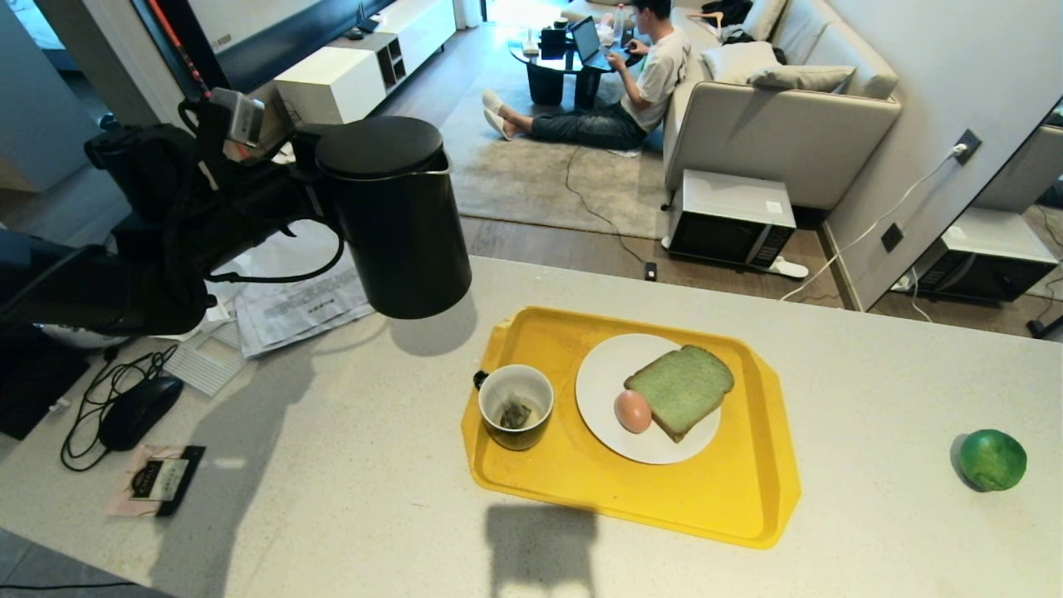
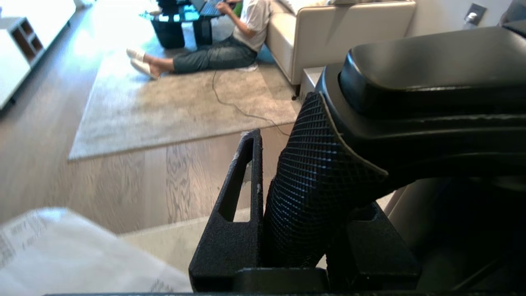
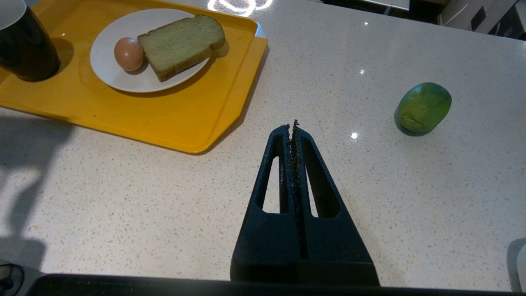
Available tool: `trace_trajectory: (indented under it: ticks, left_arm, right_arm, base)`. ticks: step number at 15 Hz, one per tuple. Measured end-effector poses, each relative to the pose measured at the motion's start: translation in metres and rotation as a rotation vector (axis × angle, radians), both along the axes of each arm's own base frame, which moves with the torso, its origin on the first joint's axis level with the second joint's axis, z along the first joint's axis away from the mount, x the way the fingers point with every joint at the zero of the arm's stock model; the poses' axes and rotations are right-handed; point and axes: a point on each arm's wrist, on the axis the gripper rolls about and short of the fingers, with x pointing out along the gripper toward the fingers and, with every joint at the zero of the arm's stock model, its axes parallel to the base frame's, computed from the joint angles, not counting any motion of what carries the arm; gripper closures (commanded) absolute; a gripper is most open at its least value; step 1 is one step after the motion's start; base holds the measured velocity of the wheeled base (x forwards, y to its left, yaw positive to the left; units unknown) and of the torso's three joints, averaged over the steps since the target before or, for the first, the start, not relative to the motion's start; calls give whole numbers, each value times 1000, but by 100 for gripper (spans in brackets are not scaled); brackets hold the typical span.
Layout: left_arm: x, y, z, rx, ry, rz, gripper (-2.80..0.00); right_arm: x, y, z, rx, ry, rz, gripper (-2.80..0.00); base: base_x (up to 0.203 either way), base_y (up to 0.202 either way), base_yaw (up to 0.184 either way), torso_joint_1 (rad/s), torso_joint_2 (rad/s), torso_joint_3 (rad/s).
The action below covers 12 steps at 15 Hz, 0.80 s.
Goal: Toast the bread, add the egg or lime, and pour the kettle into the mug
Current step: Pour water into a cup
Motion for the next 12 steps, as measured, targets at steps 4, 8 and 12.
trace_trajectory:
  ticks: [4,8,12]
  left_arm:
    - [-9,-20,19,38,-30,-8,0]
    - [-18,-27,32,85,-97,1,0]
    - [-26,-27,44,81,-125,5,0]
  right_arm:
    - [0,0,0,0,0,0,0]
    - [0,0,0,0,0,1,0]
    - [0,0,0,0,0,0,0]
  base:
    - [0,0,0,0,0,0]
    - [0,0,0,0,0,0]
    - [0,0,0,0,0,0]
